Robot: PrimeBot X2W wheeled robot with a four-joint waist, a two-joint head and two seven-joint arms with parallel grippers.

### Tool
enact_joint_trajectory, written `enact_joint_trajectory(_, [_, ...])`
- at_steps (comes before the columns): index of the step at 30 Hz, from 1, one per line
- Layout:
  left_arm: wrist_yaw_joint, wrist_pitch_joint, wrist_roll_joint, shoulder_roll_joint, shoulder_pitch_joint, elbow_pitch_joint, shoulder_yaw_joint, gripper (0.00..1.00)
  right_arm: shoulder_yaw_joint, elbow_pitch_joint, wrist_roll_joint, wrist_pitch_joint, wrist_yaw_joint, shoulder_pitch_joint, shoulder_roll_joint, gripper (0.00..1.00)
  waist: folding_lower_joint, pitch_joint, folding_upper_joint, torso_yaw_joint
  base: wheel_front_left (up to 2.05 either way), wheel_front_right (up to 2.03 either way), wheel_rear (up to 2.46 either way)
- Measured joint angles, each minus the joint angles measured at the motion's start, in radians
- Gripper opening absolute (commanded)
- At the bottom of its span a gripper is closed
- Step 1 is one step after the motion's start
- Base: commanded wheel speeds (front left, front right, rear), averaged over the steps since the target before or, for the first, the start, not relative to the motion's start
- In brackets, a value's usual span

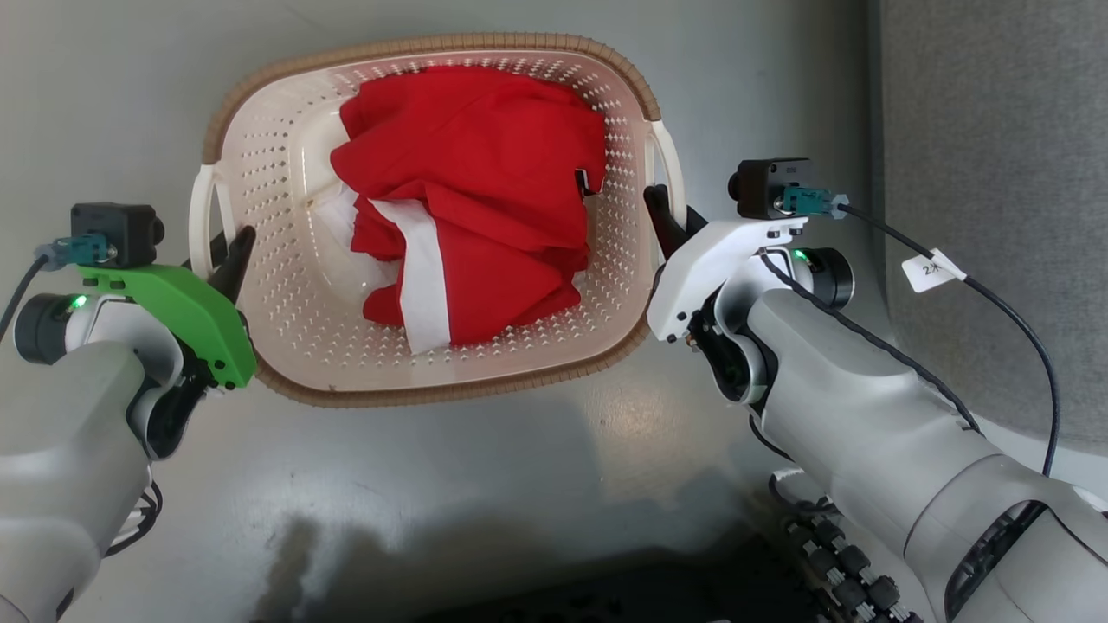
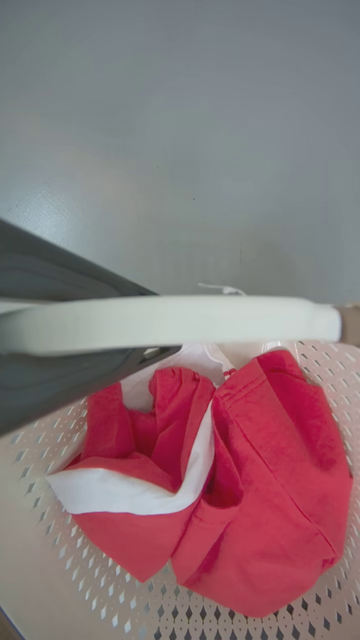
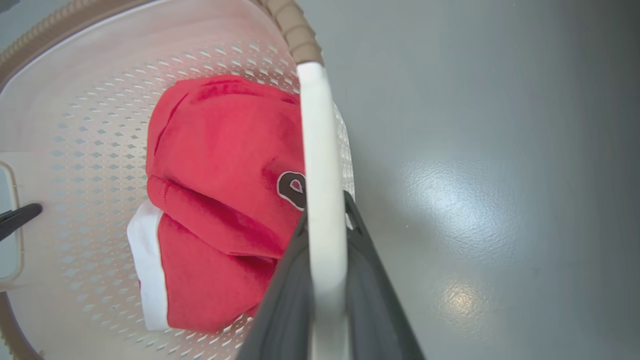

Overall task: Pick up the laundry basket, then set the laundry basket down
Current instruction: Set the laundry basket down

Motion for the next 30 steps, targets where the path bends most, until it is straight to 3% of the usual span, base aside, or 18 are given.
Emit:
enact_joint_trajectory(19, [0.000, -0.030, 0.001, 0.003, -0.023, -0.005, -0.014, 0.00, -0.033, -0.004, -0.002, -0.011, -0.002, -0.017, 0.001, 0.00, 0.0000, 0.078, 0.0000, -0.001, 0.00, 0.00, 0.00])
enact_joint_trajectory(20, [0.000, -0.030, 0.001, 0.003, -0.025, -0.005, -0.015, 0.00, -0.036, -0.004, -0.003, -0.011, -0.002, -0.017, 0.001, 0.04, 0.0000, 0.079, 0.0000, -0.001, 0.00, 0.00, 0.00])
enact_joint_trajectory(21, [0.000, -0.030, 0.001, 0.003, -0.028, -0.005, -0.017, 0.27, -0.040, -0.004, -0.004, -0.011, -0.002, -0.017, 0.001, 0.29, 0.0000, 0.080, 0.0000, -0.001, 0.00, 0.00, 0.00])
enact_joint_trajectory(22, [0.000, -0.030, 0.001, 0.003, -0.030, -0.004, -0.020, 0.80, -0.043, -0.004, -0.005, -0.011, -0.002, -0.017, 0.001, 0.47, 0.0000, 0.081, 0.0000, -0.001, 0.00, 0.00, 0.00])
enact_joint_trajectory(23, [0.000, -0.030, 0.001, 0.004, -0.030, -0.004, -0.023, 1.00, -0.047, -0.003, -0.006, -0.011, -0.002, -0.017, 0.000, 1.00, 0.0000, 0.081, 0.0000, -0.001, 0.00, 0.00, 0.00])
enact_joint_trajectory(30, [-0.004, -0.031, 0.001, 0.016, -0.030, 0.000, -0.035, 1.00, -0.074, 0.002, -0.016, -0.011, -0.009, -0.023, -0.027, 1.00, -0.0001, 0.078, 0.0000, 0.001, 0.00, 0.00, 0.00])
